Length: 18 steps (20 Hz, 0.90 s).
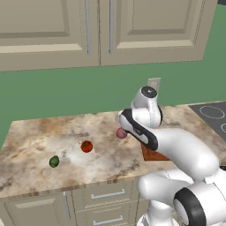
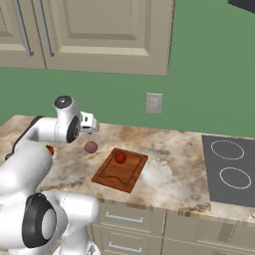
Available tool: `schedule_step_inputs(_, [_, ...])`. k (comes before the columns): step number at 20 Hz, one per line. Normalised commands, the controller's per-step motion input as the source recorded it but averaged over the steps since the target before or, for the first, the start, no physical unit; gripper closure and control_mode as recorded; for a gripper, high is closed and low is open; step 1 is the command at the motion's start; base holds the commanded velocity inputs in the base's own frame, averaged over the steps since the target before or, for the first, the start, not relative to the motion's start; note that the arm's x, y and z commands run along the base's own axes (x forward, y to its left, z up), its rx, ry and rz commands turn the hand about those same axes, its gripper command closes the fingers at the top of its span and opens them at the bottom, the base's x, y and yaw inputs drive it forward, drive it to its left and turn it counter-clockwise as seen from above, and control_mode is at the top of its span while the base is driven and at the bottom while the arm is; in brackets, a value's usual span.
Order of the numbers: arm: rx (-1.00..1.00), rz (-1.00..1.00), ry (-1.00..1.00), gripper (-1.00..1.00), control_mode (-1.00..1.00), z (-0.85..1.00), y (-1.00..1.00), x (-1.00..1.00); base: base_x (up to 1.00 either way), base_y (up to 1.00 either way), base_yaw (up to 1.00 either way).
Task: Place the avocado, onion, tomato, and bell pepper on the cutting board.
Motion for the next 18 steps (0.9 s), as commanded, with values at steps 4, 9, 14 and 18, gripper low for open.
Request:
schedule_step_inputs(4, [0.00,0.00,0.04,-1.00,-1.00,-0.21,0.02,0.21,0.00,0.00,0.00])
schedule_step_inputs(9, [0.00,0.00,0.03,-1.00,-1.00,-0.21,0.05,0.20,0.00,0.00,0.00])
schedule_step_inputs(14, [0.00,0.00,0.03,-1.00,-1.00,-0.19,0.01,0.17,0.00,0.00,0.00])
schedule_step_inputs(18, [0.00,0.00,0.04,-1.00,-1.00,-0.23,0.00,0.17,0.00,0.00,0.00])
